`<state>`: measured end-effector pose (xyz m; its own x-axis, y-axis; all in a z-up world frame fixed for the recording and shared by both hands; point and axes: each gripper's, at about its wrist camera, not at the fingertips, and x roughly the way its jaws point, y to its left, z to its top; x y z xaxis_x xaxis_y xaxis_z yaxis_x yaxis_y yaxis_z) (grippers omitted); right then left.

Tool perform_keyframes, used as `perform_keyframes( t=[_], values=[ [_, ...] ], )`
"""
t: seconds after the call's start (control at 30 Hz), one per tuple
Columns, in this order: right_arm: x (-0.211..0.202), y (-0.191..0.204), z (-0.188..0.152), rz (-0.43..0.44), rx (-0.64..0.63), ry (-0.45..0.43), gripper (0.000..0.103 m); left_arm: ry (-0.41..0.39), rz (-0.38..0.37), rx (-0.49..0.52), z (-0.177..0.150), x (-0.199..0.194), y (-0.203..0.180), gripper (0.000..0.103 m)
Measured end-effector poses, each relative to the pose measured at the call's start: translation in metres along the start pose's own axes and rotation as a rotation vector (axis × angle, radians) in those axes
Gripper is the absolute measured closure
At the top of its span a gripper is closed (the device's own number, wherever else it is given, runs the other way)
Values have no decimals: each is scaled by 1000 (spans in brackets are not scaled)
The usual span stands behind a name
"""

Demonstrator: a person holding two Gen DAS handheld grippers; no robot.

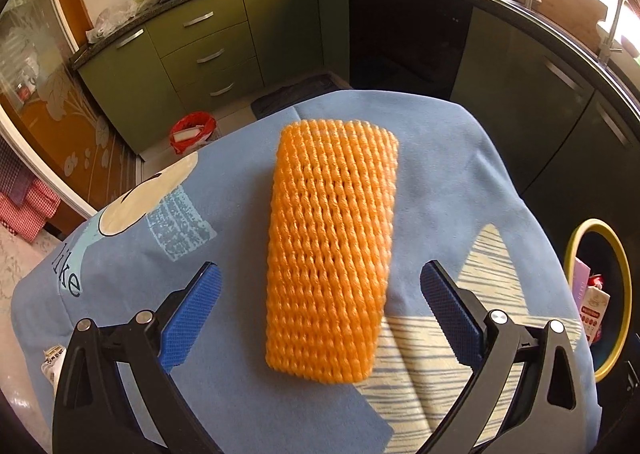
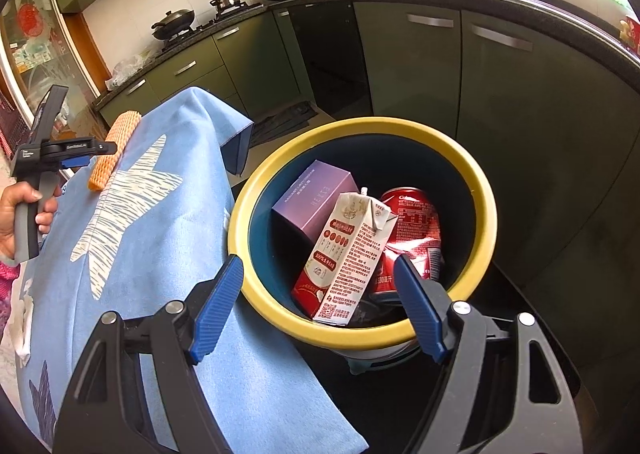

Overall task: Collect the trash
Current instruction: 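Move the left tool toward the orange foam net on the table, then grasp the orange foam net with the left tool and drop it into the bin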

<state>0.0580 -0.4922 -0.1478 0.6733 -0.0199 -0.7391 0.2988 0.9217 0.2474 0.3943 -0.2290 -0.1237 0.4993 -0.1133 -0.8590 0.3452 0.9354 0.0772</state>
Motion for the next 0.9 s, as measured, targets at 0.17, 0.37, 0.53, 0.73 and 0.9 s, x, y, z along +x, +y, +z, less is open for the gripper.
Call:
perform_keyframes(
  t=[0.17, 0.37, 0.53, 0.73, 0.9],
  values=[
    [2, 1, 1, 10, 0, 2, 30, 43, -26, -34, 0, 15, 9, 38],
    [0, 2, 1, 10, 3, -2, 30, 5, -25, -13, -5, 11, 6, 68],
    [-6, 2, -1, 13, 3, -7, 30, -33, -35, 13, -15, -12, 0, 86],
    [-17, 2, -5, 17, 3, -22, 30, -88, -53, 55, -40, -54, -15, 87],
    [-32, -2, -10, 12, 12, -37, 30, -129, -97, 116, -67, -103, -46, 87]
  ],
)
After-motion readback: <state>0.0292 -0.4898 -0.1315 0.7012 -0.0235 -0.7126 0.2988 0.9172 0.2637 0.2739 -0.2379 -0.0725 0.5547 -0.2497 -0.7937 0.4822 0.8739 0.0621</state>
